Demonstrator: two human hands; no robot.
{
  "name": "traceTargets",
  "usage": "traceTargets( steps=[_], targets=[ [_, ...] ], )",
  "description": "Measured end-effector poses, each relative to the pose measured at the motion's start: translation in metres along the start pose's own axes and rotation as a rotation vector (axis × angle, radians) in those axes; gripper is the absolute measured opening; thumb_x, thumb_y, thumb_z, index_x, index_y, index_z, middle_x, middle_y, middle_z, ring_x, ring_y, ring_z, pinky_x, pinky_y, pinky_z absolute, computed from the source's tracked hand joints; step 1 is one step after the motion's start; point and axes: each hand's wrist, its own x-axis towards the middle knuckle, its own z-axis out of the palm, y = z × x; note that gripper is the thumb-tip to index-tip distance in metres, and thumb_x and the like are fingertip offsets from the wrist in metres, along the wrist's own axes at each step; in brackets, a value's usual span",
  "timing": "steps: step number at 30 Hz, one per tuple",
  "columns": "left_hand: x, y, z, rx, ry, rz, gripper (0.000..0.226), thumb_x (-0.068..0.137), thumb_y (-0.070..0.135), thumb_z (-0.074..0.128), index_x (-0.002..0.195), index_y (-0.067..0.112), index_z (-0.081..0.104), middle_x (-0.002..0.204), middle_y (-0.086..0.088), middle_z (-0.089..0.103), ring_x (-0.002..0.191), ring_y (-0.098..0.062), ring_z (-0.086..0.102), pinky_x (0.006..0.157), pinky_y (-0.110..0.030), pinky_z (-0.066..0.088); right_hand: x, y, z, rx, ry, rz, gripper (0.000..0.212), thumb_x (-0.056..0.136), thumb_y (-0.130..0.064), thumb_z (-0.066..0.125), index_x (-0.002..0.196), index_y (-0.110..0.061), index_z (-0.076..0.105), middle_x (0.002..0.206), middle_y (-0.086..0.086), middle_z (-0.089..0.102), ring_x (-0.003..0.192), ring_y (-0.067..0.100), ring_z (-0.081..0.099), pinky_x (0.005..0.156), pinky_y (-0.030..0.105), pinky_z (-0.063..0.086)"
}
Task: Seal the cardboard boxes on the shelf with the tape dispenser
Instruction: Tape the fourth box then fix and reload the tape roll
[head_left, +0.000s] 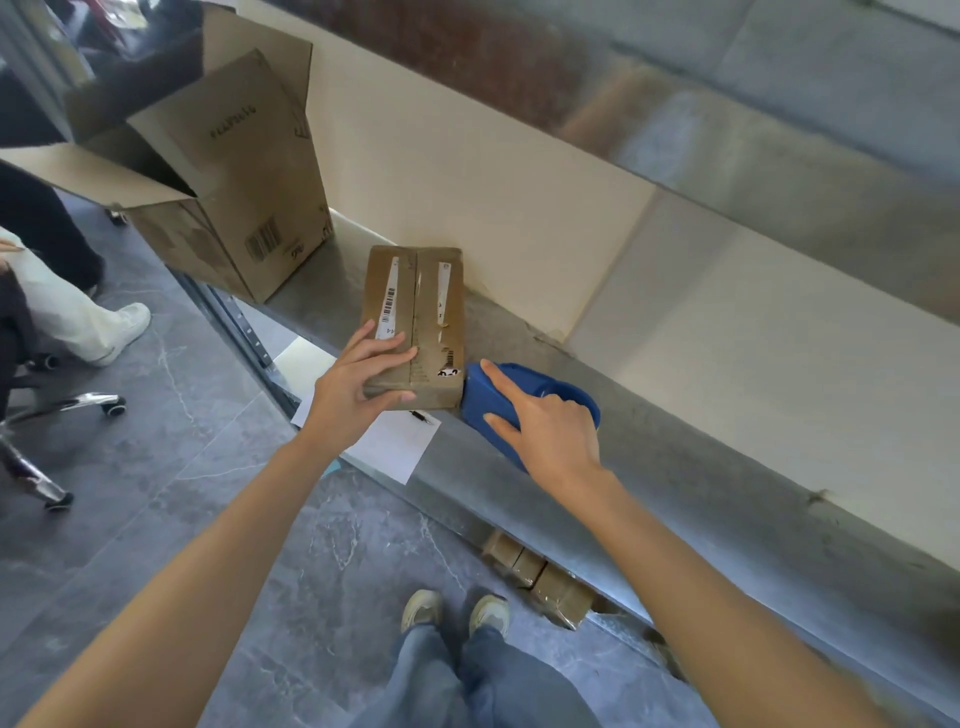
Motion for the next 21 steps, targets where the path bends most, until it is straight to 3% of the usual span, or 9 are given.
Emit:
traceTargets(
  steps=[3,7,10,18,21],
  targets=[
    [-0.001,-0.001,-0.002,0.025,-0.007,-0.015,0.057,0.076,0.019,0.080,0.131,0.019,0.065,0.144,0.007,0.052,0.147,-0.008,0.022,0.112,-0.005,0.019,-0.004,0.002,0.001,-0.028,0.015,-0.011,0.061,0.105,-0.049,0.030,0.155,-0.044,-0.006,0.061,0.002,0.045,0.053,0.018,0.048,0.041,0.027,0.027],
    [0.000,-0.001,0.000,0.001,-0.005,-0.005,0.057,0.075,0.031,0.074,0.130,0.017,0.065,0.143,0.007,0.052,0.148,-0.014,0.024,0.114,-0.008,0.020,0.000,-0.004,-0.002,-0.113,0.033,-0.015,0.062,0.106,-0.048,0.028,0.155,-0.041,-0.009,0.056,0.003,0.039,0.046,0.016,0.037,0.042,0.028,0.023],
    [-0.001,0.000,0.001,-0.011,0.019,-0.003,0.056,0.076,0.026,0.077,0.129,0.016,0.066,0.142,0.009,0.051,0.147,-0.013,0.024,0.114,-0.007,0.018,0.001,-0.008,-0.003,-0.155,0.035,-0.012,0.062,0.107,-0.047,0.026,0.154,-0.038,-0.014,0.055,0.003,0.036,0.045,0.015,0.032,0.042,0.028,0.021],
    [0.001,0.003,-0.001,-0.009,0.024,0.003,0.057,0.075,0.012,0.082,0.129,0.014,0.066,0.140,0.010,0.051,0.144,-0.008,0.024,0.113,-0.005,0.018,0.001,-0.003,0.005,-0.012,0.045,0.033,0.062,0.105,-0.048,0.032,0.155,-0.044,-0.004,0.066,0.004,0.051,0.054,0.018,0.051,0.041,0.027,0.026],
    [-0.001,0.003,0.001,-0.024,0.008,-0.020,0.057,0.076,0.014,0.081,0.130,0.018,0.065,0.142,0.013,0.049,0.146,-0.004,0.022,0.116,-0.012,0.021,0.006,0.000,0.006,0.017,0.027,0.060,0.060,0.105,-0.047,0.033,0.155,-0.043,0.000,0.063,0.003,0.050,0.052,0.017,0.048,0.041,0.027,0.027]
  ],
)
